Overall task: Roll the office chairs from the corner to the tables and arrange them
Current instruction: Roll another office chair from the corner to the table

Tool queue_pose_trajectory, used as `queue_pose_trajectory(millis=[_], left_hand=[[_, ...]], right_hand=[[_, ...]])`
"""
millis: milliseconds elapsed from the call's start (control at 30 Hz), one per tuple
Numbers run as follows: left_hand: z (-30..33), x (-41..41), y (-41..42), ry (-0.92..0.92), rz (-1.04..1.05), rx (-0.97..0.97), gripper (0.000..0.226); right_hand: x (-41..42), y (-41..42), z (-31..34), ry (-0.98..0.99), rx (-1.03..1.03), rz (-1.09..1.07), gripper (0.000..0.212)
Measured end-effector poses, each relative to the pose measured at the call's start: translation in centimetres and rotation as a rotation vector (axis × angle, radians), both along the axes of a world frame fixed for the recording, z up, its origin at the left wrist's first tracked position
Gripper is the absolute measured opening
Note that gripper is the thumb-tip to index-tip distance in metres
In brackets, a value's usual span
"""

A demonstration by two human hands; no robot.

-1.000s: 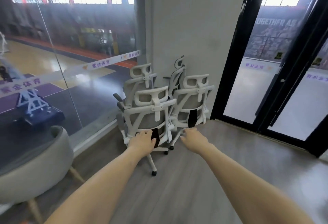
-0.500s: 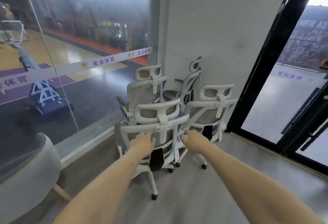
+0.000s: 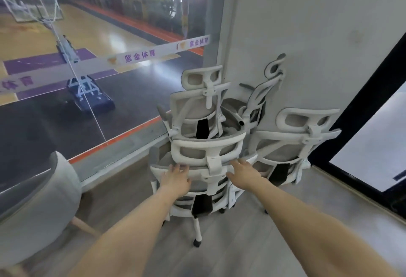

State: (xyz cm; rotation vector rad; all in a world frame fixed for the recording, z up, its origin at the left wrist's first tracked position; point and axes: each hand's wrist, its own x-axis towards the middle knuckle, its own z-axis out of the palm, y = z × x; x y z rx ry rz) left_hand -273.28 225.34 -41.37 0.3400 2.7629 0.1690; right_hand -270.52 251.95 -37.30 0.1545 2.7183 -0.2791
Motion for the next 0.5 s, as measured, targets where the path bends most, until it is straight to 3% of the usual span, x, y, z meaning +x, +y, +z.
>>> queue_pose_trajectory(millis=[233, 500], left_hand=[[-0.4, 0.1, 1.0, -0.097, 0.082, -0.012, 0.069], [0.2, 3.1, 2.2, -0.150, 0.188, -0.009, 0.072]], right_hand=[[-2.0, 1.7, -3.3, -0.087, 0.037, 0.131, 0.067], [-0.5, 4.0, -4.7, -0.048, -0.007, 0.261, 0.066]])
